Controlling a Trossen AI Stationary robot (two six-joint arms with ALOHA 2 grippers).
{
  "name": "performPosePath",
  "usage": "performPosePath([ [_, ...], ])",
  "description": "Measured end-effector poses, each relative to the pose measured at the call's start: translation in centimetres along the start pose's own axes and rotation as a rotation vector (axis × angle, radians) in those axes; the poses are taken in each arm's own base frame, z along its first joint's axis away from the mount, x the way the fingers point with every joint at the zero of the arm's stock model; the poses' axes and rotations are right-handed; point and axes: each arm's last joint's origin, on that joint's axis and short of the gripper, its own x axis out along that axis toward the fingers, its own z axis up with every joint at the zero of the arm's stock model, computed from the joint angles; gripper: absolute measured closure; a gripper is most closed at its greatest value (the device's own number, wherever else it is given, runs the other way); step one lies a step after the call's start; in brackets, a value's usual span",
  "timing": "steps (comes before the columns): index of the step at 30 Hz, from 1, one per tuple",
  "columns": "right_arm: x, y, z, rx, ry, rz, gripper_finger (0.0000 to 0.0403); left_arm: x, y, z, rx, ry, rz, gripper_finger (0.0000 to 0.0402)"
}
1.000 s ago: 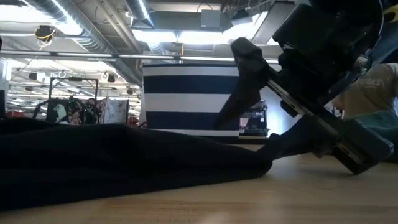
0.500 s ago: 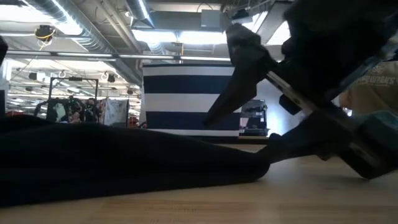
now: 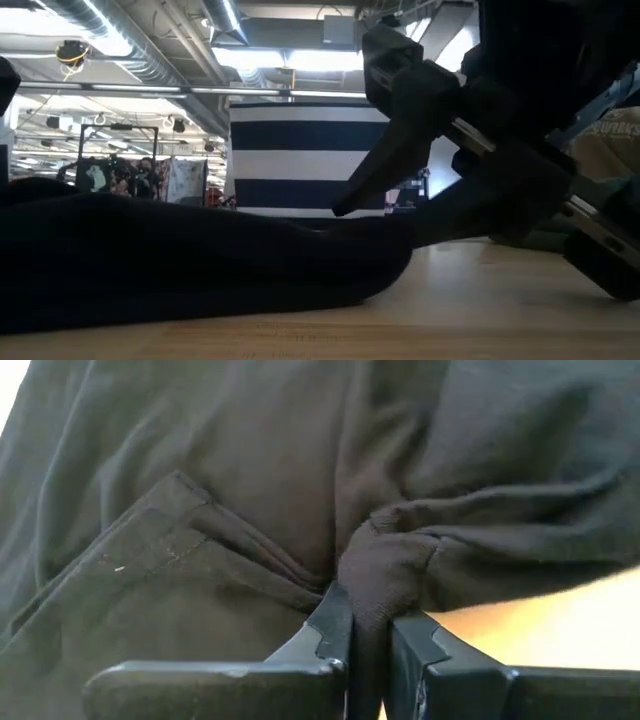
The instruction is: Fold Laundry from Bin
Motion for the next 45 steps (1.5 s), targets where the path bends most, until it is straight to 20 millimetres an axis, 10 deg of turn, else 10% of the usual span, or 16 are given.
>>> performPosePath([
  [10,0.2,-0.1,0.2,0.06,-0.041,-0.005,0.0396,0.0,0.0,0.0,-0.011,-0.003,0.007,0.0381],
  [40,-0.5,-3.4,0.6,0.359,-0.069,-0.257,0.0402,-0.7,-1.4,-1.3,-0.11,-0.067,0.049,0.0387],
  [45,-0.3,-3.2,-0.4,0.422,-0.005,-0.204,0.0402,-0.4,-1.1,-1.3,-0.11,-0.06,0.06,0.0335],
])
